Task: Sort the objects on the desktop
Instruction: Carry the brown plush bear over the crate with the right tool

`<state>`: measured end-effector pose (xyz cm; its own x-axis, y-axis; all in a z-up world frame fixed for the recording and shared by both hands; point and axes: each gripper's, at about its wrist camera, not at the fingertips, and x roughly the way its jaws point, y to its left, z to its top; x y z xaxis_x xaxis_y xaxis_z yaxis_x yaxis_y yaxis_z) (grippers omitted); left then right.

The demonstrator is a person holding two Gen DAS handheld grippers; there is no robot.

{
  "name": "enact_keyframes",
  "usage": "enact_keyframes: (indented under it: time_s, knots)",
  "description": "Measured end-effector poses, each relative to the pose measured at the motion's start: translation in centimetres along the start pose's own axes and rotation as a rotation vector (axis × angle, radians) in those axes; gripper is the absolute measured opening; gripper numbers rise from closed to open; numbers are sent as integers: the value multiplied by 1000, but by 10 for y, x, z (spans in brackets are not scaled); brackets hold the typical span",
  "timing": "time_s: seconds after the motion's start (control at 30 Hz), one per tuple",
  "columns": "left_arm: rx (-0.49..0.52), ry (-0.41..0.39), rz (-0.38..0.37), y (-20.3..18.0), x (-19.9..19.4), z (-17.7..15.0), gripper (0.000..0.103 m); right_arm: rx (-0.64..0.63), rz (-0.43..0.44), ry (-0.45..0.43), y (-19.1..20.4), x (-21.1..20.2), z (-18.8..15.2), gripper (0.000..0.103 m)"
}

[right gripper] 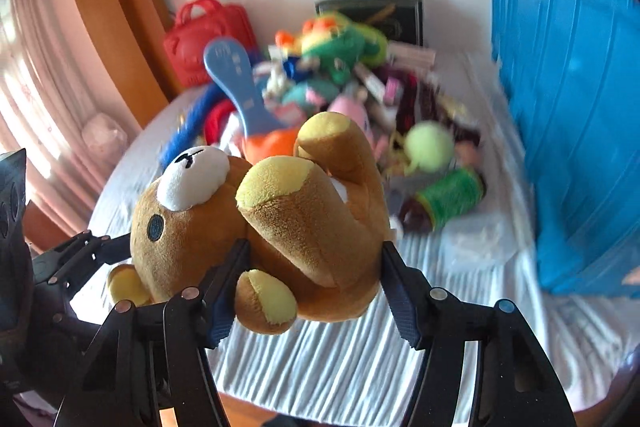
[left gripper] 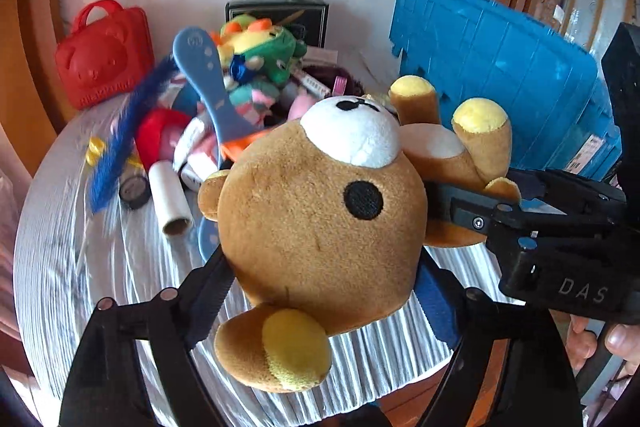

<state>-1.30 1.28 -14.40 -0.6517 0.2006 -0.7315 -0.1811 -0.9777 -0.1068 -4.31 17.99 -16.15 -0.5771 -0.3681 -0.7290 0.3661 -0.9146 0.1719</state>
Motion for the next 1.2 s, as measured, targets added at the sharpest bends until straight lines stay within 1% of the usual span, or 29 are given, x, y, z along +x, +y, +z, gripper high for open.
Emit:
enact_keyframes:
  time_s: [0.17,0.33,0.43,0.5,0.57,0.73,0.83,0.9,0.97,1.07,1.2]
  knots:
    - [59,-139,-36,-12,-31,47,85,-17,-70,-142,4,-46,39,63]
    - [110,-264,-86,-50,-52,100,85,-36,-149,-274,-11,-97,75,63]
    - [145,-326,-116,-87,-55,129,85,-35,-195,-345,-35,-127,92,63]
    - [167,-361,-143,-119,-51,149,85,-34,-235,-394,-59,-147,101,63]
    - [190,-381,-171,-153,-44,167,85,-27,-284,-431,-92,-168,108,63]
    - [238,-378,-259,-242,-16,207,85,4,-375,-457,-176,-206,116,63]
    - [257,-356,-291,-288,1,222,86,28,-417,-449,-227,-223,118,63]
    - [269,-333,-299,-315,11,229,86,43,-433,-435,-257,-229,118,63]
    - [279,-312,-296,-335,21,234,86,61,-437,-422,-287,-231,117,63]
    - [297,-289,-277,-360,33,239,88,75,-435,-411,-316,-229,114,63]
    - [317,-273,-261,-378,41,241,90,91,-439,-414,-335,-236,111,63]
